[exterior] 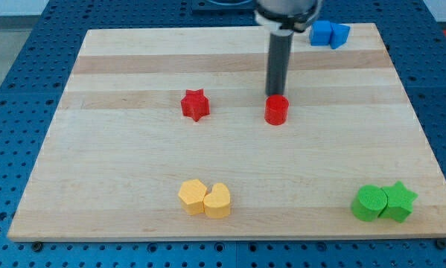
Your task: Move the red circle to the right side of the red star
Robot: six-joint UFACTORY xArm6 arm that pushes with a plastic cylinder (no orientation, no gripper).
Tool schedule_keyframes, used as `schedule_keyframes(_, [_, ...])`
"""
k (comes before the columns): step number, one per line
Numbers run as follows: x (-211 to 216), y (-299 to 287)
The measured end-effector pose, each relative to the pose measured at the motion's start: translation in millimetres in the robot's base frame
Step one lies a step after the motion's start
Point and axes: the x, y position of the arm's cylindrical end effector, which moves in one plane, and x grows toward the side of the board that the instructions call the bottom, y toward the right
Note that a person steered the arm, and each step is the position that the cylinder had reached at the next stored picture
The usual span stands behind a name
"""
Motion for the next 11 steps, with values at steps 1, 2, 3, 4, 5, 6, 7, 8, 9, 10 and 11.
schedule_keyframes(1, [-8, 49])
schedule_keyframes(2, [35, 58])
schedule_keyframes(3, [67, 40])
schedule_keyframes(4, [51, 7])
schedule_keyframes(5, [26, -35])
schedule_keyframes(6, [25, -49])
schedule_keyframes(7, [25, -30])
schedule_keyframes(8, [40, -26])
schedule_keyframes(9, [59, -30])
schedule_keyframes(10, [69, -46])
schedule_keyframes(11, [69, -70])
